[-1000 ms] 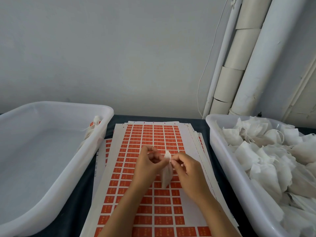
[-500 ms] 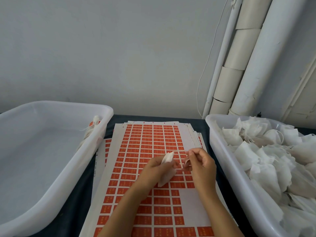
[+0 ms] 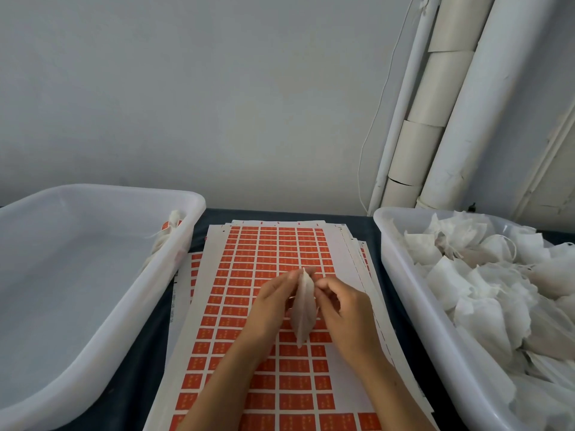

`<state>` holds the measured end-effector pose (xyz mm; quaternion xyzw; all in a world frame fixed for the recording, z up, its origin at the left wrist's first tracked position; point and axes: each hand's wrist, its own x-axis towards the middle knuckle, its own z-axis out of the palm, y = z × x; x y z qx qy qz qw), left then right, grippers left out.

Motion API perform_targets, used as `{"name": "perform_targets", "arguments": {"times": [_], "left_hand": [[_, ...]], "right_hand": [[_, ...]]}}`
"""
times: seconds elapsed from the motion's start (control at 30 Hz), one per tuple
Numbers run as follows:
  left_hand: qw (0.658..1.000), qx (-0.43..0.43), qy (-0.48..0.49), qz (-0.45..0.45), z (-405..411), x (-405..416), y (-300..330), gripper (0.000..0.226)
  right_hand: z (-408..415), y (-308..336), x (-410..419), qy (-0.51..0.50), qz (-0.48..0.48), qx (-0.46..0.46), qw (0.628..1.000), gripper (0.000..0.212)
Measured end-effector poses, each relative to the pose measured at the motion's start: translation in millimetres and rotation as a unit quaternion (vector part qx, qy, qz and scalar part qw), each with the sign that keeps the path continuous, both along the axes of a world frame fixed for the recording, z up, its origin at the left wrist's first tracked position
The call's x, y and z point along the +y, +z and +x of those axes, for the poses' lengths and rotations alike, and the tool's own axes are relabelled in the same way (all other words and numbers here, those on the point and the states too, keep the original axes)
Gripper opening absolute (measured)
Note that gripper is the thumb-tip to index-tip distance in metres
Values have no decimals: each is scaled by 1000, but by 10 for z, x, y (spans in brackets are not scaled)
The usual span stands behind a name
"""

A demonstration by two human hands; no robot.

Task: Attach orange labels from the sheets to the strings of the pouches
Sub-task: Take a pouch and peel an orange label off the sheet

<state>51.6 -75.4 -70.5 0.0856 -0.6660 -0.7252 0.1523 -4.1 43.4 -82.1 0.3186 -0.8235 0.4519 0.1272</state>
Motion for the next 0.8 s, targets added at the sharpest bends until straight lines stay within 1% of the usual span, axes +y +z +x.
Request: {"name": "perform_targets", "arguments": {"times": [0.1,0.17,0.27,0.4,0.57,0.67,0.8], "left_hand": [[998,23,19,-52,-10,3,-9,26],[996,30,55,-59,-18,-11,-18,23],[994,17,104,-42,-42,-51,-56,19],[993,-4,112,-19,-59,-48,-82,17],[995,-10,100,-3,-58,-41,-83,11],[992,-1,118,-36,-51,-16,-77,8],[984,-1,153,-94,-71,5,-94,6]], "right_hand": [[-3,-3,8,-7,14,12,1000,8],[1,-8,15,-11,40,17,999,11],[9,-6,21,-23,73,25,997,11],[25,13,19,-42,90,33,995,11],[17,50,43,-36,84,8,996,8],[35,71,49,-34,74,-4,997,3],[66,93,59,-40,62,-5,997,8]]}}
